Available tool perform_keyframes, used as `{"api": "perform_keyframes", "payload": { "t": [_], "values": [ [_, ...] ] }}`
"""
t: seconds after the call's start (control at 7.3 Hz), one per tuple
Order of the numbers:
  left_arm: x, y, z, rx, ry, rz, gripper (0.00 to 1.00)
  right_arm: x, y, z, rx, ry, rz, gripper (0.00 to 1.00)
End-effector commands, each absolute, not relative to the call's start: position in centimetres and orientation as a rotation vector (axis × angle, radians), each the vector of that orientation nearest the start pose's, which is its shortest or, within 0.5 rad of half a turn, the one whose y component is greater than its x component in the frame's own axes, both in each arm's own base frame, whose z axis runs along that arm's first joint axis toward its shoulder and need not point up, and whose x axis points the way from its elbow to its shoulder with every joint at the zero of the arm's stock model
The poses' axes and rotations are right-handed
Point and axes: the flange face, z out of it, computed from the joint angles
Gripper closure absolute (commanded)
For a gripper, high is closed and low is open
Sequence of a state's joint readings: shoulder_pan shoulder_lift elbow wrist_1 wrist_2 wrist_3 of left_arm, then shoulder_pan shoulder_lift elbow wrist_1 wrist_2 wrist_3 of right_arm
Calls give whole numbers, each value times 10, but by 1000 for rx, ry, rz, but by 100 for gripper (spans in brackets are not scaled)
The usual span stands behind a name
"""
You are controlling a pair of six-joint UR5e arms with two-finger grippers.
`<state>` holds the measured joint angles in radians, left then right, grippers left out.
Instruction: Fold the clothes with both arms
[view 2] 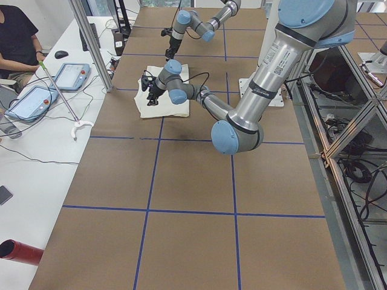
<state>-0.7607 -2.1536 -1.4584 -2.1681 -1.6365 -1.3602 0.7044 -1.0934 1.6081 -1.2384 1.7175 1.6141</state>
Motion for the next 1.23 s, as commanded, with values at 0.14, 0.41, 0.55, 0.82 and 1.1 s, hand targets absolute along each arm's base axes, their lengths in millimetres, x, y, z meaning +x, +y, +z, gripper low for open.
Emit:
{"api": "perform_keyframes", "payload": {
  "t": [0.14, 0.41, 0.55, 0.82, 1.1],
  "values": [
    [432, -586, 299, 457, 988, -446, 53, -436, -478, 362, 51, -866, 743, 26],
    [433, -585, 300, 458, 984, -441, 53, -462, -455, 365, 38, -860, 805, 26],
    [433, -585, 299, 458, 984, -441, 53, -469, -449, 375, 45, -839, 803, 26],
    [433, -586, 301, 457, 981, -442, 53, -474, -439, 388, 43, -816, 794, 30],
    [434, -586, 303, 455, 978, -442, 53, -472, -437, 381, 34, -830, 805, 100]
  ]
}}
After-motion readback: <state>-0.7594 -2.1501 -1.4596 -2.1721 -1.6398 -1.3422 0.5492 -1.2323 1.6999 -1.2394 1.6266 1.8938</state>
